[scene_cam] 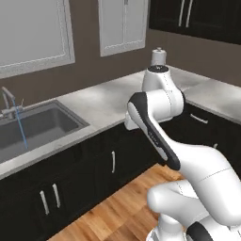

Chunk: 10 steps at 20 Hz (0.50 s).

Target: Take the fish out of the fridge, briefly rinse it in the sink, and place it on the tray next to the sink.

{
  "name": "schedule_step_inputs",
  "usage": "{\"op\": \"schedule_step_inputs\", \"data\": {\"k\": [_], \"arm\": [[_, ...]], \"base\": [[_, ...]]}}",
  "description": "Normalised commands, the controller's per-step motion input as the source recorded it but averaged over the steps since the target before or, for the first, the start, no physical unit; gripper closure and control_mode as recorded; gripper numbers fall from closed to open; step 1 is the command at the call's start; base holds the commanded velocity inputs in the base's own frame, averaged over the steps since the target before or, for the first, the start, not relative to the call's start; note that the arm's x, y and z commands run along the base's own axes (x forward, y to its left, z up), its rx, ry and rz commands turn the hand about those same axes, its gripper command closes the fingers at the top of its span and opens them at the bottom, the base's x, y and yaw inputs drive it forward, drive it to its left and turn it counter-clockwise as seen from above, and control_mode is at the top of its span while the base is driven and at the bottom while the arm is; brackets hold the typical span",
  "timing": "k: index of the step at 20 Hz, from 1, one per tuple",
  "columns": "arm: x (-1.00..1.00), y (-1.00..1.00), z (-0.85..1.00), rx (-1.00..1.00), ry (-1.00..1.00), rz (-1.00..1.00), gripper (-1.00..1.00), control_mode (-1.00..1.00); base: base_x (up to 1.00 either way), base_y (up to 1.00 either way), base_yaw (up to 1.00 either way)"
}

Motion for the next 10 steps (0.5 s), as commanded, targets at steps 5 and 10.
{"op": "schedule_step_inputs", "data": {"k": [5, 10], "arm": [[0.00, 0.00, 0.00, 0.00, 0.00, 0.00, 1.00, 1.00], [0.00, 0.00, 0.00, 0.00, 0.00, 0.00, 1.00, 1.00]], "base": [[0.46, -0.30, 0.55], [0.43, -0.03, 0.43]]}}
